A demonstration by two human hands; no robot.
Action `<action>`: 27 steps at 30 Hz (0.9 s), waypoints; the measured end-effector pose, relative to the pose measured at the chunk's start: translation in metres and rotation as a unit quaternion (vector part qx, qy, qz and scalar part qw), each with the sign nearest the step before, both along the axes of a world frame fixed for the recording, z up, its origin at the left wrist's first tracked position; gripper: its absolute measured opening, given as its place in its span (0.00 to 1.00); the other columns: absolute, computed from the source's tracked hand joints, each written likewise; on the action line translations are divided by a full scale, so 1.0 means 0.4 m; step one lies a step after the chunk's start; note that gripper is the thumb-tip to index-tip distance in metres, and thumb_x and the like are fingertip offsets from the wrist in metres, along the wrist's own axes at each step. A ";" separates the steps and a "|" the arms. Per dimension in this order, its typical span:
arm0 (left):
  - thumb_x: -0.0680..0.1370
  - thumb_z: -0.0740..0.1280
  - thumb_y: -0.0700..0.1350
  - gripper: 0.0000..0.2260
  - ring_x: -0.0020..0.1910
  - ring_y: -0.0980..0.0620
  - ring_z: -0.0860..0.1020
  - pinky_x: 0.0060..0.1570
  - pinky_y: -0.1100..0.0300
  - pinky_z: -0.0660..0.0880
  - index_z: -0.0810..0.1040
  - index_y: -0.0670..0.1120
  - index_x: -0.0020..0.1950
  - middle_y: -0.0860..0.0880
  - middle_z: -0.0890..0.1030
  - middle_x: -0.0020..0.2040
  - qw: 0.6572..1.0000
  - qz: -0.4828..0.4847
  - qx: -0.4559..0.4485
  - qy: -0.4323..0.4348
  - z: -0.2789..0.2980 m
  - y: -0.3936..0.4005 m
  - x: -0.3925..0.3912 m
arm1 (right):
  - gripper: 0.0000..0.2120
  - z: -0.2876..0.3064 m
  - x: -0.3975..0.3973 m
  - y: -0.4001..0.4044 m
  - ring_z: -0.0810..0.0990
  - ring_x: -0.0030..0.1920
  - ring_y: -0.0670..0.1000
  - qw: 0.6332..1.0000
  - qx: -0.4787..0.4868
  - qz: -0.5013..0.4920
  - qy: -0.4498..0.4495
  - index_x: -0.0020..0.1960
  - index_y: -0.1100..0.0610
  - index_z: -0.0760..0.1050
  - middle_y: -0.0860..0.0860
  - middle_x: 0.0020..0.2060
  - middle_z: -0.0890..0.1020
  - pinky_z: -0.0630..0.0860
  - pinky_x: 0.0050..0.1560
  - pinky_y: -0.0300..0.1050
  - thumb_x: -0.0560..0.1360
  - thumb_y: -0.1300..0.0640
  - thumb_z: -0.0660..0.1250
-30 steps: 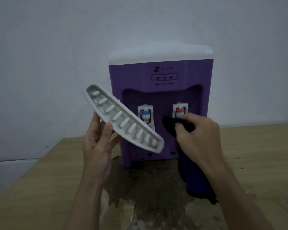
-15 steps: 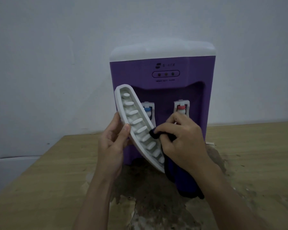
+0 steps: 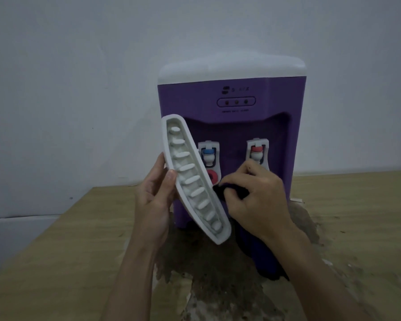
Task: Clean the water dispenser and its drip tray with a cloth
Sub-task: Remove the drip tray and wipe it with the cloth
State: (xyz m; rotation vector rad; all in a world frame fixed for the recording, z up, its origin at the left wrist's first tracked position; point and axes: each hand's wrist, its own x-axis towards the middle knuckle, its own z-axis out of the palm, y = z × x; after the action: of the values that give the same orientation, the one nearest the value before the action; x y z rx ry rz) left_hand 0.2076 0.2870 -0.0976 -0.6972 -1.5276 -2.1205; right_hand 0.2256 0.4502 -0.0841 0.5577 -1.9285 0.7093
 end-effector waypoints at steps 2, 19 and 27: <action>0.75 0.60 0.43 0.17 0.53 0.52 0.81 0.44 0.62 0.78 0.72 0.49 0.64 0.52 0.83 0.55 1.000 -0.013 -0.008 -0.003 0.000 0.001 0.000 | 0.07 0.014 0.008 0.002 0.74 0.31 0.49 0.998 -0.064 -0.004 0.009 0.41 0.61 0.82 0.54 0.32 0.77 0.71 0.30 0.39 0.65 0.68 0.69; 0.74 0.62 0.46 0.17 0.57 0.52 0.79 0.50 0.64 0.77 0.74 0.53 0.63 0.52 0.82 0.57 0.996 -0.013 -0.087 -0.008 0.000 0.006 0.009 | 0.12 -0.020 0.027 -0.065 0.68 0.36 0.48 0.997 0.072 -0.006 -0.020 0.47 0.58 0.80 0.53 0.39 0.69 0.70 0.25 0.40 0.70 0.57 0.60; 0.71 0.64 0.47 0.20 0.51 0.49 0.80 0.50 0.57 0.79 0.74 0.49 0.63 0.44 0.81 0.57 0.998 -0.022 -0.042 -0.046 -0.003 0.008 0.004 | 0.06 -0.021 -0.001 -0.043 0.65 0.37 0.42 0.998 0.014 0.063 -0.008 0.41 0.63 0.79 0.51 0.39 0.68 0.69 0.41 0.28 0.69 0.60 0.73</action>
State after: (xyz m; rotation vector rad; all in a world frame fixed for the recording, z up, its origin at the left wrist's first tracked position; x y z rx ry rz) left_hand 0.2090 0.2902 -0.0990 -0.6764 -1.6733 -2.1582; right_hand 0.2251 0.4329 -0.0926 0.6972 -1.9327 0.7685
